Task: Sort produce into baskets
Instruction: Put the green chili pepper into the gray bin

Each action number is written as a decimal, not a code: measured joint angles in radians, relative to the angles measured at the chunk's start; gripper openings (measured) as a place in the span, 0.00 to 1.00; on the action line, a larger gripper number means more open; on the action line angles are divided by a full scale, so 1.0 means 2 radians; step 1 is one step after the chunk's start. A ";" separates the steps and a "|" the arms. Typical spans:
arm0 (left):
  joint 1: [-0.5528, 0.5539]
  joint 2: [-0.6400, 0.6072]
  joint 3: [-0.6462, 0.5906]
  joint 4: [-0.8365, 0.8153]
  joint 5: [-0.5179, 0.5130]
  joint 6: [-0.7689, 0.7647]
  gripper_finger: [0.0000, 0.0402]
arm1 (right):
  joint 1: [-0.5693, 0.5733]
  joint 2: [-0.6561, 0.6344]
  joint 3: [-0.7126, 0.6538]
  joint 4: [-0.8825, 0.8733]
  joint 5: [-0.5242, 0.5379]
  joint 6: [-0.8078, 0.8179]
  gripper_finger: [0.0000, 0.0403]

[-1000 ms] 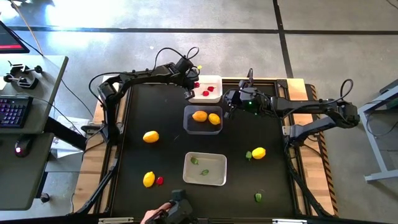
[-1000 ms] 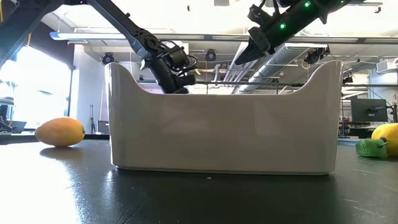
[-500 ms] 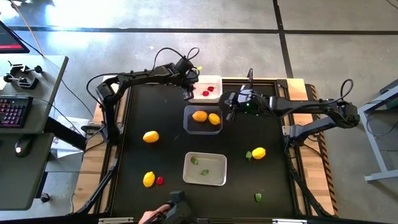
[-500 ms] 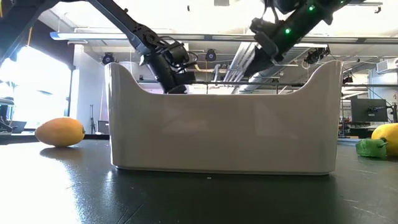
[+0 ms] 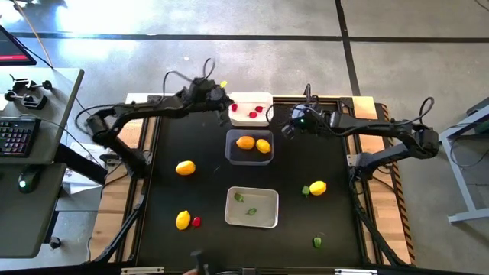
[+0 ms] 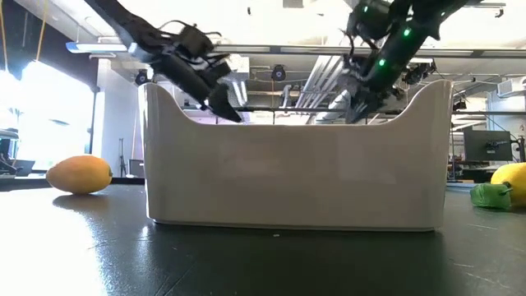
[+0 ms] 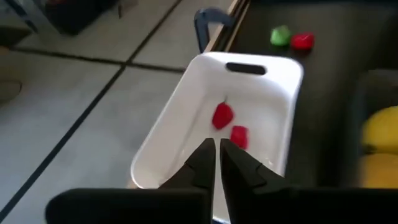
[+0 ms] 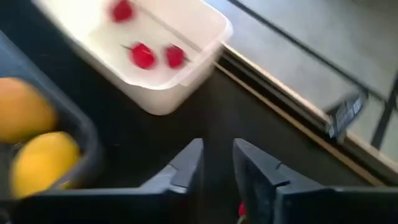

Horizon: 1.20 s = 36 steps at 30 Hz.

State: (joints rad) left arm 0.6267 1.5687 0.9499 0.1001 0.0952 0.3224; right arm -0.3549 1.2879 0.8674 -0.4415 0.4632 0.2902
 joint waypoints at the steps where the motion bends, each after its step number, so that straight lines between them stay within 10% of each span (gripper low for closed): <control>1: -0.004 -0.018 -0.022 0.015 0.000 -0.005 0.02 | -0.008 0.005 0.000 -0.007 0.000 0.017 0.23; 15: -0.106 -0.213 -0.268 0.153 0.000 -0.097 0.00 | -0.111 0.126 0.001 -0.029 -0.020 0.171 0.54; 36: -0.194 -0.201 -0.374 0.302 -0.066 -0.162 0.00 | -0.147 0.216 0.001 0.035 -0.013 0.197 0.40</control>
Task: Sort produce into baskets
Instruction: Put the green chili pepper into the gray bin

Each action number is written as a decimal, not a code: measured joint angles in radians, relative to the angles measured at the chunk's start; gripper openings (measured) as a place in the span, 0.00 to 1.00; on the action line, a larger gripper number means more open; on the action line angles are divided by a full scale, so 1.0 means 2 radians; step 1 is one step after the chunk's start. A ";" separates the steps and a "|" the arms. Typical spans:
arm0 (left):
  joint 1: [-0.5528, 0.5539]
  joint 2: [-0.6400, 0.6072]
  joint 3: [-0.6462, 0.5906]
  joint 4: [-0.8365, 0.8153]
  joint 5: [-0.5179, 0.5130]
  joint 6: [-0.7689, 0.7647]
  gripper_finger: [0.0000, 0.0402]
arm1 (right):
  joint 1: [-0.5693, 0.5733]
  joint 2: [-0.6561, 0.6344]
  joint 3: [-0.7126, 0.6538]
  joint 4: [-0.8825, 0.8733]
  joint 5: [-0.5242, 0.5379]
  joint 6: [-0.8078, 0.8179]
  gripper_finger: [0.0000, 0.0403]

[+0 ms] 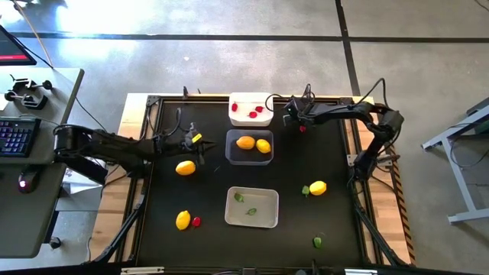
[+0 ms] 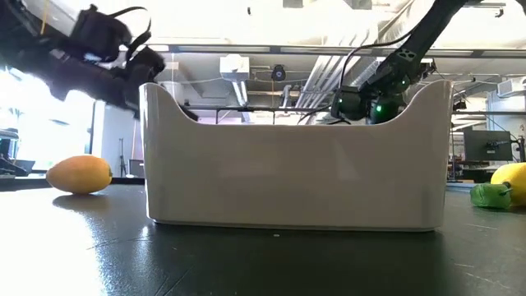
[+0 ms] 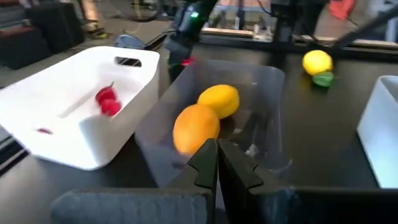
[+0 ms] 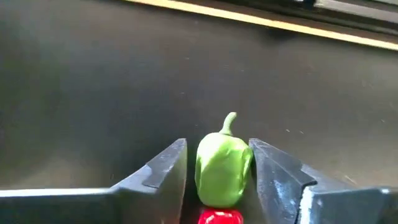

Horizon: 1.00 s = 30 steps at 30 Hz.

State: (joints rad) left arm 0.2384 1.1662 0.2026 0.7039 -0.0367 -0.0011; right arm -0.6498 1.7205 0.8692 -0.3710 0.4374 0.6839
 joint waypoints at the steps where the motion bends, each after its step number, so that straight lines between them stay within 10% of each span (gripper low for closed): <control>1: -0.003 0.002 -0.015 0.024 -0.007 -0.008 0.00 | 0.000 0.004 0.000 0.004 0.000 -0.006 0.39; 17: -0.012 0.004 -0.095 0.154 -0.027 -0.016 0.00 | 0.023 -0.094 0.000 0.011 -0.034 -0.131 0.17; 30: -0.011 0.004 -0.095 0.148 -0.033 -0.007 0.00 | 0.284 -0.236 0.000 0.045 -0.102 -0.165 0.18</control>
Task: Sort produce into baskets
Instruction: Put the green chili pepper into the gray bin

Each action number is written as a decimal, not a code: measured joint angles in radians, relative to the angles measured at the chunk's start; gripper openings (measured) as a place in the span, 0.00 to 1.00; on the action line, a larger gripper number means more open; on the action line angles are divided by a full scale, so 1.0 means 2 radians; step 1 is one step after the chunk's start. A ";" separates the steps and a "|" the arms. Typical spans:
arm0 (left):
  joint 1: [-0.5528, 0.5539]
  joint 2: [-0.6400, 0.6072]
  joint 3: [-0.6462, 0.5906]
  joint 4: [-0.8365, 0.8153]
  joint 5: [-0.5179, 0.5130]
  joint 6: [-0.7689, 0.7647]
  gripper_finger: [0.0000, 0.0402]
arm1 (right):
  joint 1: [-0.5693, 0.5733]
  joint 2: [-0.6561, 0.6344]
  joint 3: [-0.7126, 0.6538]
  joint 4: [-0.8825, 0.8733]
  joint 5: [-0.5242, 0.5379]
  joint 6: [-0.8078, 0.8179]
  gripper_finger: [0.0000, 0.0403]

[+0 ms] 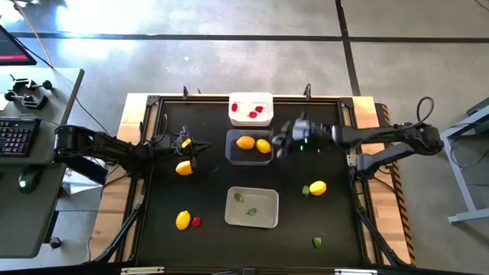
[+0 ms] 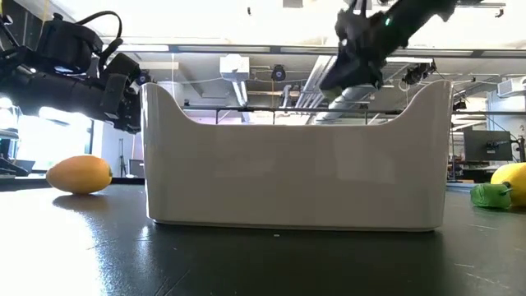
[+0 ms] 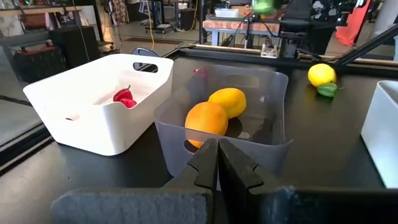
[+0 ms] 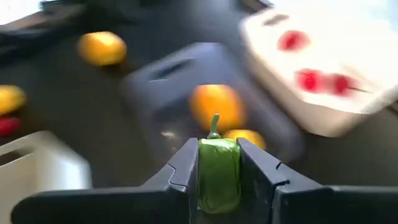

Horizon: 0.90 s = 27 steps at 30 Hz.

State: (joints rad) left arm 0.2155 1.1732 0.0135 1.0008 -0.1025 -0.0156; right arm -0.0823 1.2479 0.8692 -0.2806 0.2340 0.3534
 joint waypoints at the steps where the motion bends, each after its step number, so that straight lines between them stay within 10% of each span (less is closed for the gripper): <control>1: 0.000 0.000 0.000 0.000 -0.003 0.003 0.00 | 0.023 0.002 0.000 0.010 -0.002 0.000 0.18; 11: 0.000 0.000 0.000 0.000 -0.023 0.015 0.00 | 0.183 0.064 0.000 0.115 -0.021 -0.003 0.18; 27: 0.000 0.000 0.000 0.003 -0.034 0.036 0.00 | 0.203 0.226 0.109 0.015 -0.045 -0.022 0.19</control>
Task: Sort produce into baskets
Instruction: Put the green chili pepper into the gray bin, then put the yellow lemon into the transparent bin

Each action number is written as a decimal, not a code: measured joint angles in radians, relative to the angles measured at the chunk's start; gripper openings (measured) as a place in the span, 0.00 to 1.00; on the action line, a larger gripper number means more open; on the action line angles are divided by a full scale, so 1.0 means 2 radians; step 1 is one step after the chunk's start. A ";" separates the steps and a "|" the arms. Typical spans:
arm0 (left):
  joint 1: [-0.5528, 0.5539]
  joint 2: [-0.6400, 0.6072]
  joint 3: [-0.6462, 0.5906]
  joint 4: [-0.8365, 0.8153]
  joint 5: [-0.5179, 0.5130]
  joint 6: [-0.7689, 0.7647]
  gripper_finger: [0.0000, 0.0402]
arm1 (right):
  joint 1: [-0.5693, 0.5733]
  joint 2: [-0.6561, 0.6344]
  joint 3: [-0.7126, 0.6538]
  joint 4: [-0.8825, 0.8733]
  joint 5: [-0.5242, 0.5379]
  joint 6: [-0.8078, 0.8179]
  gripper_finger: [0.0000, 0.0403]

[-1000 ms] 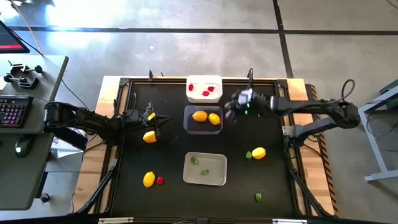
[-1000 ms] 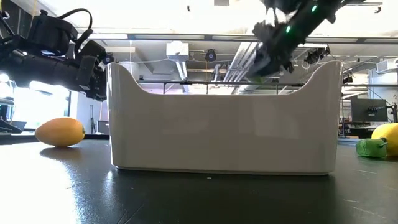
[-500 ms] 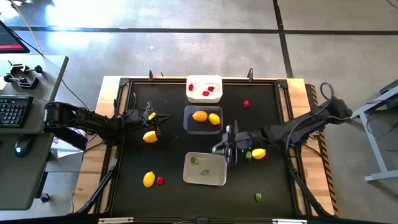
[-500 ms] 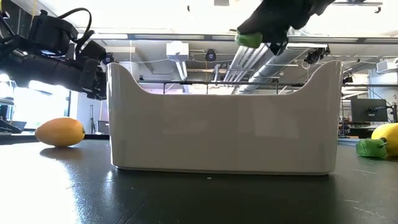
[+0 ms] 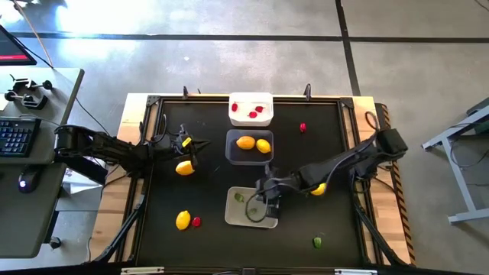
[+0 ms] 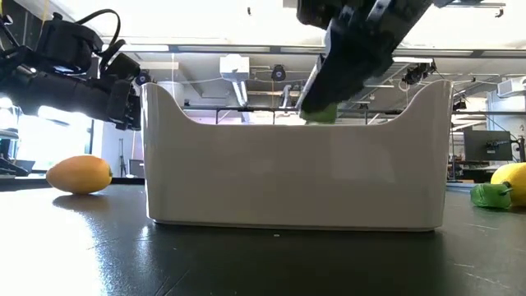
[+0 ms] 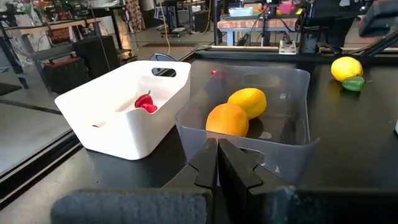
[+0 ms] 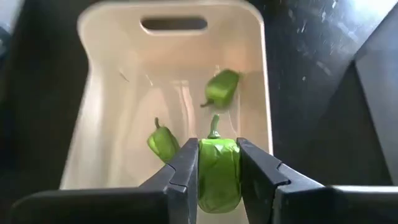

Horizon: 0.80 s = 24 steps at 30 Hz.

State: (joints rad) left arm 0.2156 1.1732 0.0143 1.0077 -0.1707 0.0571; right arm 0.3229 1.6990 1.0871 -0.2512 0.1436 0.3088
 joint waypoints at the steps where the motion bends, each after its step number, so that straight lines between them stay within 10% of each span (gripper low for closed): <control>1: 0.000 0.000 0.000 0.000 0.000 0.002 0.00 | 0.000 0.009 0.006 -0.007 0.000 0.000 0.19; 24: 0.000 0.000 0.007 0.005 0.000 0.025 0.00 | 0.002 0.042 0.056 -0.049 -0.023 0.003 0.50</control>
State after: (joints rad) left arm 0.2153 1.1732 0.0280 1.0180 -0.1707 0.1074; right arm 0.3275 1.7828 1.1993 -0.3491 0.0980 0.3153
